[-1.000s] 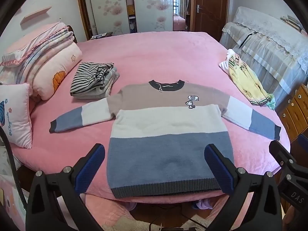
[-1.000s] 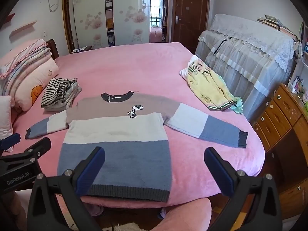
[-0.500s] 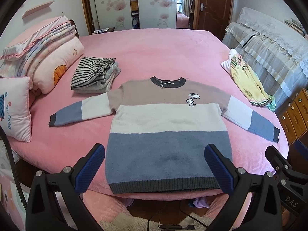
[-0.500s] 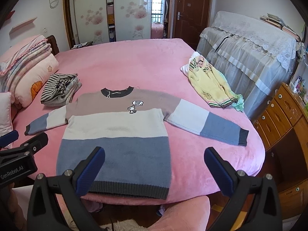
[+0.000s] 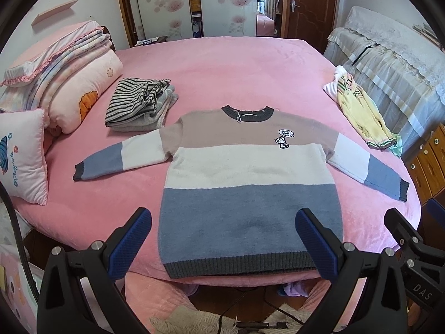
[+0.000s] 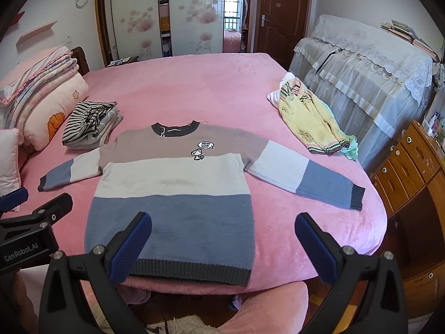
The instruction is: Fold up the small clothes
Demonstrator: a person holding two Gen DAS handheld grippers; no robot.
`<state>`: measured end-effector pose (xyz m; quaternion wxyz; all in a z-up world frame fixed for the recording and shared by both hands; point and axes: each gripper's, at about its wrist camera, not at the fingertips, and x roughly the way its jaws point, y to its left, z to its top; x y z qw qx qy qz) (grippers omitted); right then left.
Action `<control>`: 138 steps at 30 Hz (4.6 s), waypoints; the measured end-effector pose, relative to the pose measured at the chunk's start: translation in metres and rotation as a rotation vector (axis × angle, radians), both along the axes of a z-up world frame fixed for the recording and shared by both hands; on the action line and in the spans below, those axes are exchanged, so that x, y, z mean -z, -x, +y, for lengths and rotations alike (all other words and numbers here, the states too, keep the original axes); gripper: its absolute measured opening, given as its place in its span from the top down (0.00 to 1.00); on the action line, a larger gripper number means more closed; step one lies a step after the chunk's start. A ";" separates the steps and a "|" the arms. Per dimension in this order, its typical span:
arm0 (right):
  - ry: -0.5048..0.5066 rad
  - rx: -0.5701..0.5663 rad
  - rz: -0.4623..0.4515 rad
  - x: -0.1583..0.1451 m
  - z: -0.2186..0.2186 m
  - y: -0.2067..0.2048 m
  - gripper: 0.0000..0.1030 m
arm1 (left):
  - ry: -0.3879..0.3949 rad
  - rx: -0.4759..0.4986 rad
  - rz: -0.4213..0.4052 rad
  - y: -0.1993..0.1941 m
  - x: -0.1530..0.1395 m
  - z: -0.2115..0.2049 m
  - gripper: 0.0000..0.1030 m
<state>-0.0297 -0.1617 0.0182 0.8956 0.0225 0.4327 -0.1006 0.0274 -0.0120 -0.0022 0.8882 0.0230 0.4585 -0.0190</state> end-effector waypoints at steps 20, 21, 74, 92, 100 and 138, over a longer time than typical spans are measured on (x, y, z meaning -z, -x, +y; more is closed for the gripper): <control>-0.004 -0.025 0.009 0.002 0.013 -0.003 0.00 | 0.007 0.004 -0.001 -0.001 0.003 0.009 0.00; -0.004 -0.025 0.010 0.002 0.013 -0.003 0.00 | 0.006 0.003 -0.001 -0.001 0.003 0.009 0.00; -0.081 0.016 -0.074 0.021 -0.105 -0.008 0.07 | -0.137 0.220 -0.280 -0.032 -0.018 -0.125 0.00; -0.259 0.441 -0.014 0.150 -0.314 -0.030 0.25 | -0.381 0.652 -0.100 -0.103 0.155 -0.350 0.00; -0.440 0.557 0.010 0.213 -0.370 -0.012 0.27 | -0.428 0.646 -0.016 -0.126 0.219 -0.390 0.00; -0.335 0.080 -0.340 0.074 -0.265 -0.109 0.86 | -0.172 0.349 0.023 -0.176 0.145 -0.276 0.35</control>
